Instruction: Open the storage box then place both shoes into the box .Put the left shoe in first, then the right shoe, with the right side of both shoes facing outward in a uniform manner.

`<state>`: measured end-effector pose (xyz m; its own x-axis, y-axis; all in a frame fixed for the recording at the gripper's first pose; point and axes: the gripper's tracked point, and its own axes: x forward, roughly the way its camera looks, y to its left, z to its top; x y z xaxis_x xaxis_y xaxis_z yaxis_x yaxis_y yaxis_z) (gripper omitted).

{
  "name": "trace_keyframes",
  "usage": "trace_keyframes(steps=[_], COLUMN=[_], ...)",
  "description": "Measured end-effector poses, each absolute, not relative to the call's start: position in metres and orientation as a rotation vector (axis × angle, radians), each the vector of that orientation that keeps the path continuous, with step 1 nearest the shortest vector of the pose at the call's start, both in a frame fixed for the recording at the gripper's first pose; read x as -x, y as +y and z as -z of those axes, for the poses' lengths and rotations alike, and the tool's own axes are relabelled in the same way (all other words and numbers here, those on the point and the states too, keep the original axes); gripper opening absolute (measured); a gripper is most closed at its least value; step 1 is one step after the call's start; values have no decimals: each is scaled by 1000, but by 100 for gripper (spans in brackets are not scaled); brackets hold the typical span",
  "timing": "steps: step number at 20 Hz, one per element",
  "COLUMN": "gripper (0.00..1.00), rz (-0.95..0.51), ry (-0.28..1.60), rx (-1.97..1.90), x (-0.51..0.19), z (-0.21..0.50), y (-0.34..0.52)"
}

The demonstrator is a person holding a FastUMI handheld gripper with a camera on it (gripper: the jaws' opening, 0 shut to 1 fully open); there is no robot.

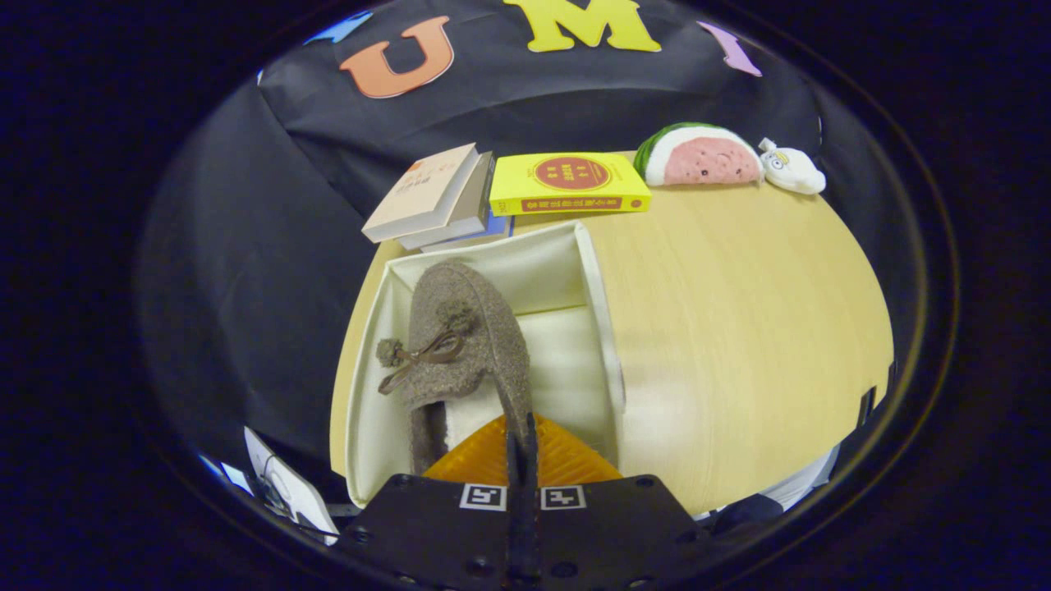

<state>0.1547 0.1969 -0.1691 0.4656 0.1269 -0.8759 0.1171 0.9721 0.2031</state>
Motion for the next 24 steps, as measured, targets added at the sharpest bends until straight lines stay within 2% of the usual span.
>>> trace_keyframes(steps=[6,14,16,17,20,21,23,24], gripper=[1,1,4,12,15,22,30,38], rz=[98,62,29,10,-7,-12,-29,-39], ry=[964,960,961,956,931,926,918,908], rx=[-350,-344,-353,-355,-347,-340,-326,-319], x=[-159,-159,-158,-159,-157,-158,-156,-156], z=[156,159,157,157,149,149,146,143], y=[169,175,183,186,190,193,197,198])
